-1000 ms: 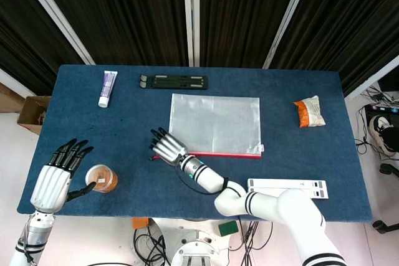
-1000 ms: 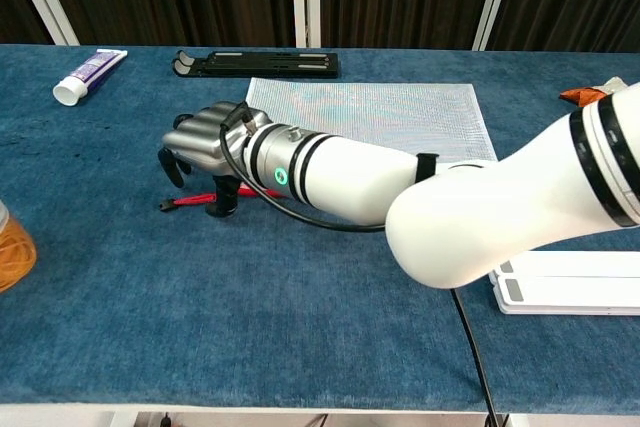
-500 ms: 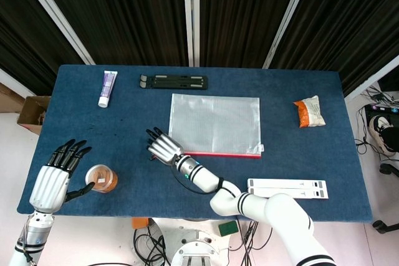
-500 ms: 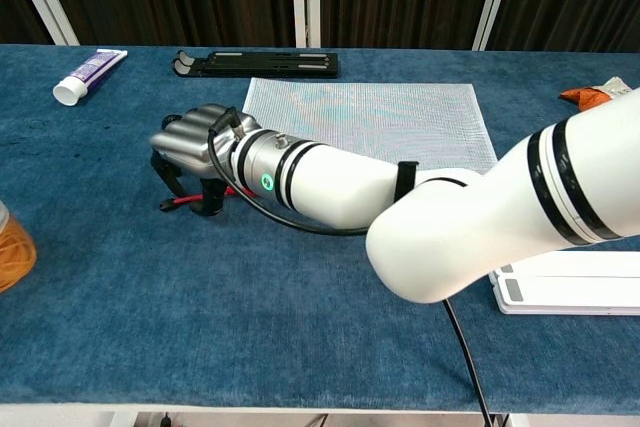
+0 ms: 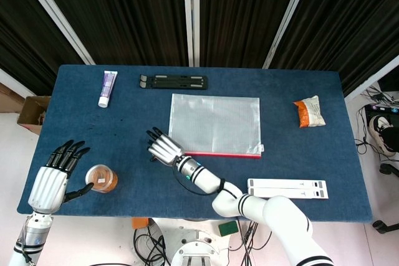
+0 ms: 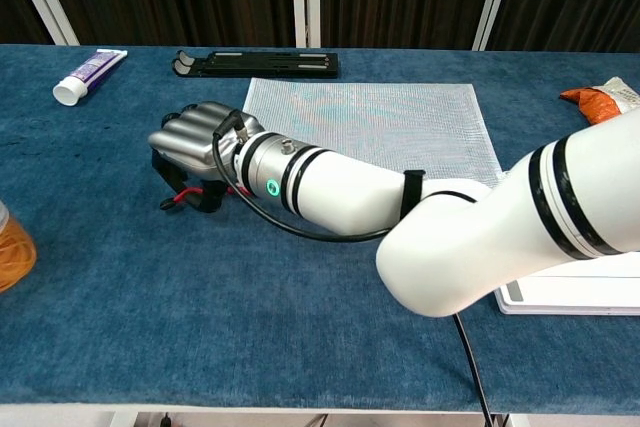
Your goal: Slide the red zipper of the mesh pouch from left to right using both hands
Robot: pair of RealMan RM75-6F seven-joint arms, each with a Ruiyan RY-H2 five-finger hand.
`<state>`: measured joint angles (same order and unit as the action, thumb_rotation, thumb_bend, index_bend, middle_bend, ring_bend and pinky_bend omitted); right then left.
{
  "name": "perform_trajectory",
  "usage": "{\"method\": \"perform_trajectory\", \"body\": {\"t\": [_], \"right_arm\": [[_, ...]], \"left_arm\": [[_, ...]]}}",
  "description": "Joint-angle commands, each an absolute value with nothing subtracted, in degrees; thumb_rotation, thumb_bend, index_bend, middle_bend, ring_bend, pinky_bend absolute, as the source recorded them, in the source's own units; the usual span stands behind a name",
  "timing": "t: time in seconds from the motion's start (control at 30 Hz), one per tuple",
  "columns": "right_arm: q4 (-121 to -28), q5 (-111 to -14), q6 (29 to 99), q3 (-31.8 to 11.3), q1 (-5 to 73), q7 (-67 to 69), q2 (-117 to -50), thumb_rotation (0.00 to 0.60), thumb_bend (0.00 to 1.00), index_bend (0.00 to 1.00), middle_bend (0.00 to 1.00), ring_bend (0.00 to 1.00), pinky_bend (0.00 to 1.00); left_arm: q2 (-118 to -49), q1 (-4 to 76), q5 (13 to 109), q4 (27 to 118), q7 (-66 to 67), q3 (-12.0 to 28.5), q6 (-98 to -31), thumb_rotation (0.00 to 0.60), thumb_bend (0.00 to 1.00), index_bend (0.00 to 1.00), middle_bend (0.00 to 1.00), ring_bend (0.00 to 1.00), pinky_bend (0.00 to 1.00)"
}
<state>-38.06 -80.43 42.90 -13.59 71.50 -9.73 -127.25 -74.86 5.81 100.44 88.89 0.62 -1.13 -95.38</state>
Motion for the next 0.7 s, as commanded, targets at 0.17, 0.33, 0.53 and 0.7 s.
{"method": "perform_trajectory", "body": {"t": [0.17, 0.33, 0.53, 0.7], "right_arm": [[-44.0, -83.8, 52.1, -12.2, 66.9, -4.6, -122.6, 0.600, 0.48, 0.77, 0.44, 0.09, 0.15], [-50.3, -86.1, 57.1, -11.0, 63.8, -0.9, -117.5, 0.600, 0.48, 0.79, 0.44, 0.09, 0.15], [-56.6, -89.8, 62.3, -9.1, 61.3, 0.4, -112.4, 0.600, 0.48, 0.79, 0.42, 0.09, 0.15], [-61.0, -92.6, 65.4, -8.2, 60.3, 0.5, -109.1, 0.600, 0.49, 0.79, 0.41, 0.09, 0.14]], "left_arm": [[-74.6, 7.2, 99.4, 88.7, -2.5, -0.8, -92.9, 0.600, 0.05, 0.19, 0.13, 0.09, 0.18], [-74.8, 10.3, 96.1, 88.1, -9.2, 0.7, -87.4, 0.600, 0.05, 0.20, 0.13, 0.09, 0.18], [-76.6, 15.3, 91.3, 85.9, -14.4, 3.5, -79.1, 0.600, 0.05, 0.20, 0.13, 0.09, 0.18], [-78.6, 20.0, 90.5, 84.3, -20.3, 5.0, -73.2, 0.600, 0.05, 0.20, 0.13, 0.09, 0.18]]}}
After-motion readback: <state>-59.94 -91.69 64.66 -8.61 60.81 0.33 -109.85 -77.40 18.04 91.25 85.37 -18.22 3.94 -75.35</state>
